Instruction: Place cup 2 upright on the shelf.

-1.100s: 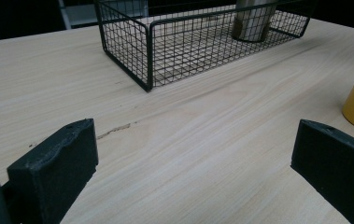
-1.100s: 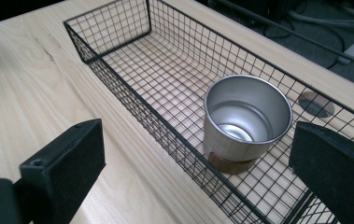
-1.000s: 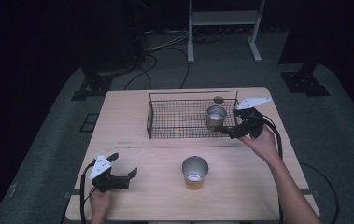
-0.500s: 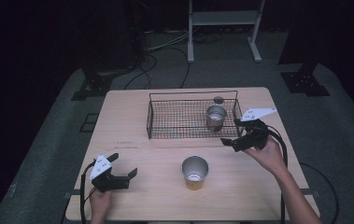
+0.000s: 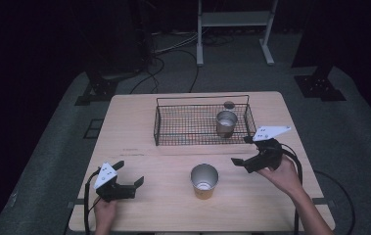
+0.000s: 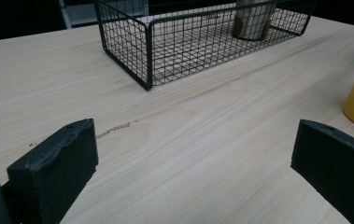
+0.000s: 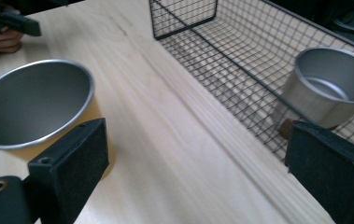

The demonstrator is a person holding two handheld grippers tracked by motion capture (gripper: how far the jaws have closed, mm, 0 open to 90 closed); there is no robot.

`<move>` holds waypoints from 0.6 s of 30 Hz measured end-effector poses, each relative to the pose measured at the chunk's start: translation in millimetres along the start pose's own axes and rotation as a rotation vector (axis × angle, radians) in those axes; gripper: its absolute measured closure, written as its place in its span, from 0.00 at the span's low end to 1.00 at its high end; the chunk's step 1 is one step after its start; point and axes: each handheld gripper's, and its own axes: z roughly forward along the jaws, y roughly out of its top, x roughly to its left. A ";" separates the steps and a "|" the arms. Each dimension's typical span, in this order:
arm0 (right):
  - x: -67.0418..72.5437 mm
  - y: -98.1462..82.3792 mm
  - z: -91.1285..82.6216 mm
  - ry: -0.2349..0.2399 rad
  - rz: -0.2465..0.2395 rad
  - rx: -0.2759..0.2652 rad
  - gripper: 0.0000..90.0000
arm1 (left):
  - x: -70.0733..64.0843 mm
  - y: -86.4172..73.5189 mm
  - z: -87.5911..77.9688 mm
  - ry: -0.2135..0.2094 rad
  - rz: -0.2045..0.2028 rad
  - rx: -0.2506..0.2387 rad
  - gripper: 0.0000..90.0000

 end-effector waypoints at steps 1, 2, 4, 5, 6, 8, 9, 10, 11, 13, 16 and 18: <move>2.3 -1.4 0.3 0.006 -0.003 0.001 0.06 | 0.0 0.0 0.0 -0.001 -0.001 -0.001 0.00; 3.9 -2.3 0.8 0.008 -0.007 0.004 0.06 | 0.0 0.0 0.1 0.000 -0.002 0.000 0.00; 8.1 -4.8 1.5 0.012 -0.015 0.009 0.06 | 0.2 0.0 0.0 -0.001 0.002 0.001 0.00; 10.1 -6.2 1.7 0.018 -0.013 0.011 0.06 | 0.1 0.0 0.0 -0.001 0.003 0.000 0.00; 12.6 -7.6 1.6 0.025 -0.013 0.014 0.06 | 0.1 0.0 0.1 -0.001 0.003 0.001 0.00; 17.2 -9.9 1.4 0.033 -0.019 0.010 0.06 | 0.2 0.0 0.1 -0.001 0.002 0.001 0.00; 22.4 -12.4 1.4 0.048 -0.020 0.011 0.06 | 0.2 0.0 0.0 -0.001 0.001 0.001 0.00; 22.4 -12.4 1.4 0.048 -0.020 0.011 0.06 | 0.2 0.0 -0.1 -0.001 0.001 0.001 0.00; 24.3 -13.4 1.5 0.052 -0.023 0.009 0.06 | 0.1 -0.1 -0.1 -0.001 -0.001 -0.002 0.00; 29.2 -15.1 1.6 0.067 -0.029 0.011 0.06 | 0.3 -0.1 -0.1 -0.002 0.002 -0.001 0.00; 36.9 -16.4 1.4 0.081 -0.039 0.003 0.06 | 0.2 -0.1 0.0 -0.001 -0.002 -0.003 0.00; 41.0 -17.2 2.2 0.092 -0.040 0.001 0.06 | 0.2 -0.1 -0.1 0.000 -0.003 -0.002 0.00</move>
